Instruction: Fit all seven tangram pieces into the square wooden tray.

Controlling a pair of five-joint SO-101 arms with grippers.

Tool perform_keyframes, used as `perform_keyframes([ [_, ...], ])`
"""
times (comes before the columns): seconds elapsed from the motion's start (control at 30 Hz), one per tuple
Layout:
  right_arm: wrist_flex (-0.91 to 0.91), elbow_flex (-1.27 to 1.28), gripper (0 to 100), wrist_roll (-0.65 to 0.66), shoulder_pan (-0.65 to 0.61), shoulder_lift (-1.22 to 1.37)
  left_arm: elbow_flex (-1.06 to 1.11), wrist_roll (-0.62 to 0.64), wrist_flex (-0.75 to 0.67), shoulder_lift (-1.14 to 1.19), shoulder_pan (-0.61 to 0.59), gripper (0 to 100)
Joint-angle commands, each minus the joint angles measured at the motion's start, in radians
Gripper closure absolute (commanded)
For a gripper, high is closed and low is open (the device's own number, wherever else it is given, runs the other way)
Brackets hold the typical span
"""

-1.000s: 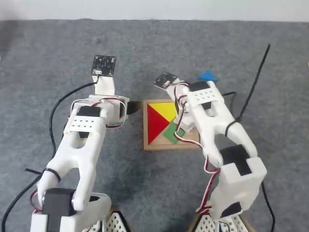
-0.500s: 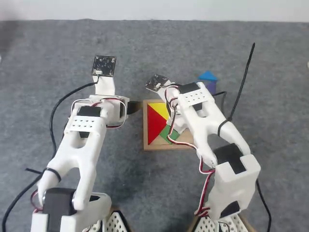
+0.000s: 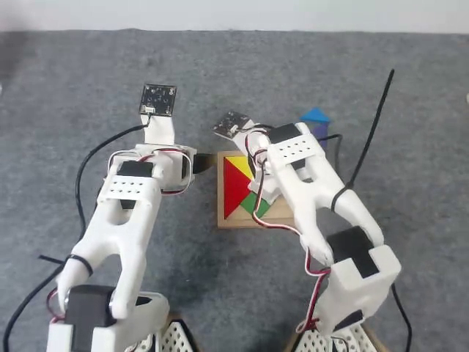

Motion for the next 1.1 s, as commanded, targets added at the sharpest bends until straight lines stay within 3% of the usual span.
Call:
perform_keyframes([
  [0.0,-0.002,-0.018,69.5,-0.011,-0.019,0.018,-0.004,0.002,-0.018,-0.006,-0.003,65],
  [0.13,-0.012,-0.038,69.5,-0.006,0.027,0.018,-0.004,0.002,-0.018,-0.006,-0.003,65],
  [0.37,0.096,-0.358,69.6,0.032,0.341,0.058,-0.004,0.002,-0.018,-0.006,-0.003,65],
  [0.53,0.186,-0.640,69.6,0.044,0.346,0.269,-0.004,0.002,-0.017,-0.006,-0.003,65],
  [0.8,0.185,-0.967,69.6,-0.161,0.321,0.576,-0.004,0.002,-0.017,-0.006,-0.003,65],
  [1.07,0.193,-1.208,69.6,-0.276,0.291,0.714,-0.004,-0.014,-0.017,-0.006,-0.003,65],
])
